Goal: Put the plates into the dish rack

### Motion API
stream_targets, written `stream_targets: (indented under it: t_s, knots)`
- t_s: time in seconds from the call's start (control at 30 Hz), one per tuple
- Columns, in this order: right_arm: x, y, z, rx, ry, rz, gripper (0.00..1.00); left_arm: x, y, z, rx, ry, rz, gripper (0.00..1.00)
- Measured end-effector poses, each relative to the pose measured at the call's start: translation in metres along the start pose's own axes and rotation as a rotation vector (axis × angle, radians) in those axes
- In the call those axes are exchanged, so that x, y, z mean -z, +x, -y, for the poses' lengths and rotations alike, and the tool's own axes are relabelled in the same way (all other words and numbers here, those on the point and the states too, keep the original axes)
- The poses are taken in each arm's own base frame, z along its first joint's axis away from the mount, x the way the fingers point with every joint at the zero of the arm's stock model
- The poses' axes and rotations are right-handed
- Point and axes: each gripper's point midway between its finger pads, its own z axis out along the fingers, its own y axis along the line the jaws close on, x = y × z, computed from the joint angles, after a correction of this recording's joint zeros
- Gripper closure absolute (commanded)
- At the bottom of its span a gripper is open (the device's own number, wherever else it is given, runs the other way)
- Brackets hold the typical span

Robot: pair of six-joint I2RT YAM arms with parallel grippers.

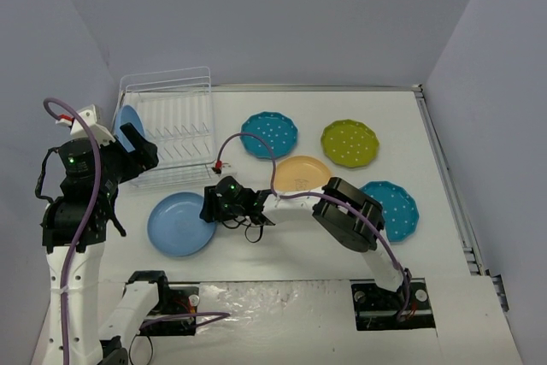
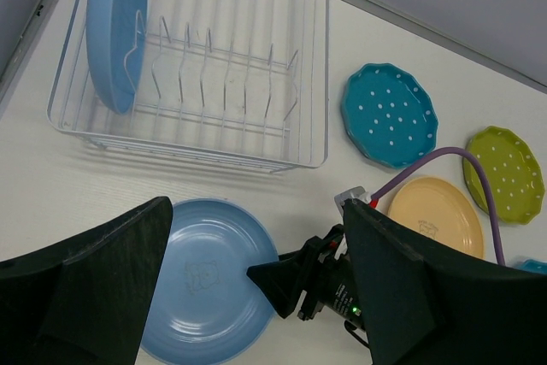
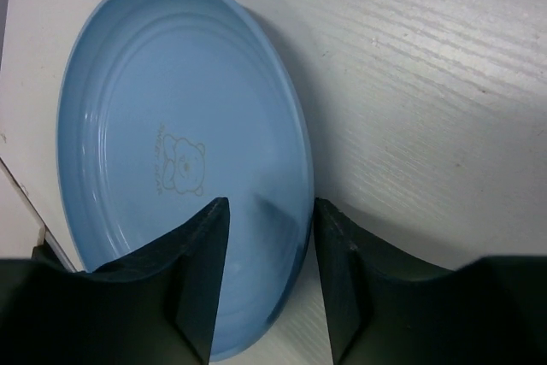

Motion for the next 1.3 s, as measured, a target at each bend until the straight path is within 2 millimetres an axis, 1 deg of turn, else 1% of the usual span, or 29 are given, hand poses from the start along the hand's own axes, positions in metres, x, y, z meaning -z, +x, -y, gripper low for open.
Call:
stream_targets:
  t_s: [0.07, 0.1, 0.33, 0.4, 0.5, 0.53, 0.57, 0.63, 0.7, 0.83, 0.93, 1.03, 1.17, 1.3]
  knots:
    - [-0.001, 0.001, 0.003, -0.001, 0.014, -0.002, 0.97, 0.001, 0.000, 0.000, 0.000, 0.001, 0.000, 0.23]
    - [-0.002, 0.002, 0.005, -0.001, 0.022, -0.004, 1.00, 0.001, 0.000, 0.000, 0.000, 0.001, 0.001, 0.23]
    - [0.000, 0.003, 0.011, -0.001, 0.050, -0.005, 1.00, 0.002, 0.000, 0.001, 0.005, 0.003, 0.002, 0.23]
    - [0.006, 0.002, 0.016, 0.005, 0.072, 0.003, 1.00, 0.002, 0.000, 0.001, 0.008, 0.007, 0.001, 0.23]
    - [0.026, 0.002, 0.027, 0.024, 0.123, -0.001, 1.00, 0.002, 0.001, 0.003, 0.012, 0.014, -0.003, 0.23]
    - [0.033, 0.000, 0.030, 0.032, 0.140, 0.004, 1.00, 0.002, 0.001, 0.003, 0.015, 0.017, -0.004, 0.23]
    - [0.043, -0.004, 0.033, 0.037, 0.158, 0.011, 1.00, 0.001, 0.001, 0.004, 0.017, 0.019, -0.007, 0.23]
    - [0.068, -0.017, 0.037, 0.047, 0.186, 0.037, 1.00, 0.000, 0.003, 0.005, 0.025, 0.021, -0.013, 0.23]
    - [0.093, -0.039, 0.036, 0.045, 0.189, 0.087, 1.00, -0.003, 0.005, 0.005, 0.033, 0.025, -0.022, 0.23]
    - [0.147, -0.092, 0.025, 0.025, 0.160, 0.238, 1.00, -0.014, 0.013, 0.007, 0.051, 0.034, -0.058, 0.22]
    - [0.178, -0.122, 0.021, 0.004, 0.146, 0.333, 1.00, -0.027, 0.022, 0.009, 0.067, 0.048, -0.096, 0.22]
    - [0.195, -0.133, 0.028, -0.010, 0.156, 0.370, 1.00, -0.043, 0.034, 0.013, 0.094, 0.070, -0.145, 0.22]
    - [0.203, -0.134, 0.042, -0.016, 0.188, 0.371, 1.00, -0.060, 0.055, 0.022, 0.137, 0.125, -0.228, 0.22]
    - [0.208, -0.134, 0.054, -0.021, 0.216, 0.367, 1.00, -0.071, 0.066, 0.038, 0.183, 0.216, -0.284, 0.21]
